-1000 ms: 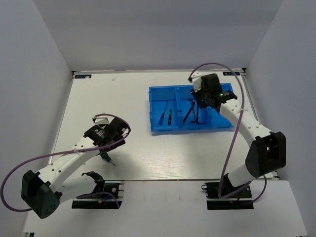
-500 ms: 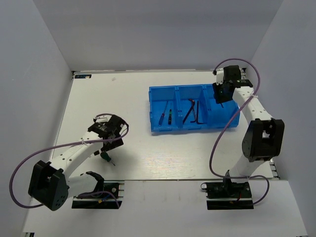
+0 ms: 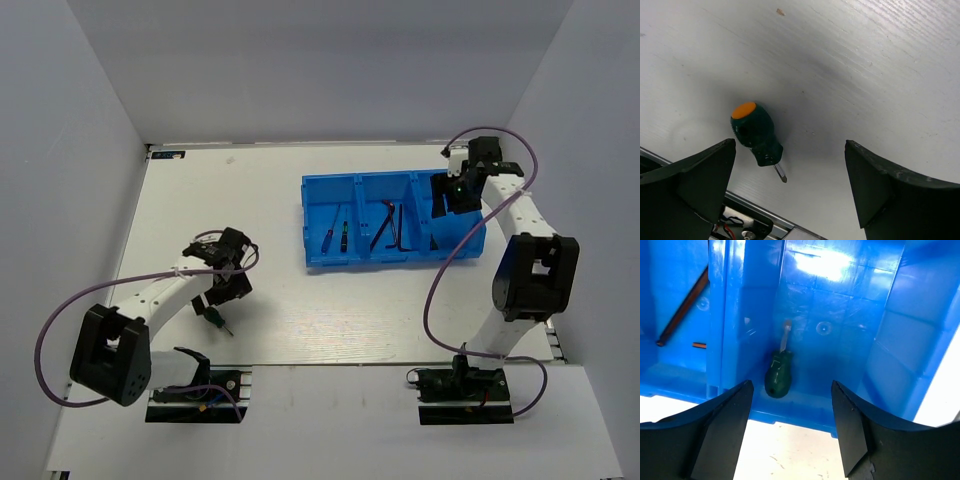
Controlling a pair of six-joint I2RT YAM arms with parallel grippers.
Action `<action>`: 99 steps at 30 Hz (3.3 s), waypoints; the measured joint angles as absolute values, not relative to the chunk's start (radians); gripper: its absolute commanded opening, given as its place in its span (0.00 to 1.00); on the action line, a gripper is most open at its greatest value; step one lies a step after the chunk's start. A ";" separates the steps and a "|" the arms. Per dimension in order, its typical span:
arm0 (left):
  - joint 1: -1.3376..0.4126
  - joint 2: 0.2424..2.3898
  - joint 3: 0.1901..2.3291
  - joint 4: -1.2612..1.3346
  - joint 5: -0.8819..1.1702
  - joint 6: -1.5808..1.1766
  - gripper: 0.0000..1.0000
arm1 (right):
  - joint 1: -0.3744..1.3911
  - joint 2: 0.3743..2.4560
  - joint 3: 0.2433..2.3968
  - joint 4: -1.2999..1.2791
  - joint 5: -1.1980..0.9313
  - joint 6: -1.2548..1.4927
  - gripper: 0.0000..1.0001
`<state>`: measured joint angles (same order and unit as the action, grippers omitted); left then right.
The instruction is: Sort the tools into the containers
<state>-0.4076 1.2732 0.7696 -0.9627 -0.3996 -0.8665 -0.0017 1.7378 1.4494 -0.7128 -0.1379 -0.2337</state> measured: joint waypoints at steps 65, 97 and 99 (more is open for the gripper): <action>-0.789 2.547 2.244 0.166 0.741 -0.848 0.19 | -0.262 1.190 1.024 -0.603 -0.257 -0.109 0.01; -0.805 2.545 2.360 -0.158 0.375 -0.661 0.68 | -0.276 1.190 1.024 -0.634 -0.451 -0.114 0.76; -0.801 2.459 2.276 -0.223 0.328 -0.574 0.80 | -0.274 1.190 1.024 -0.649 -0.498 -0.137 0.91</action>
<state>-0.8009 2.4592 2.2761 -0.2226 0.3279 -0.5735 -0.2745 1.1896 1.0241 -0.6491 -0.4984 -0.1368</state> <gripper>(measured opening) 0.705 0.835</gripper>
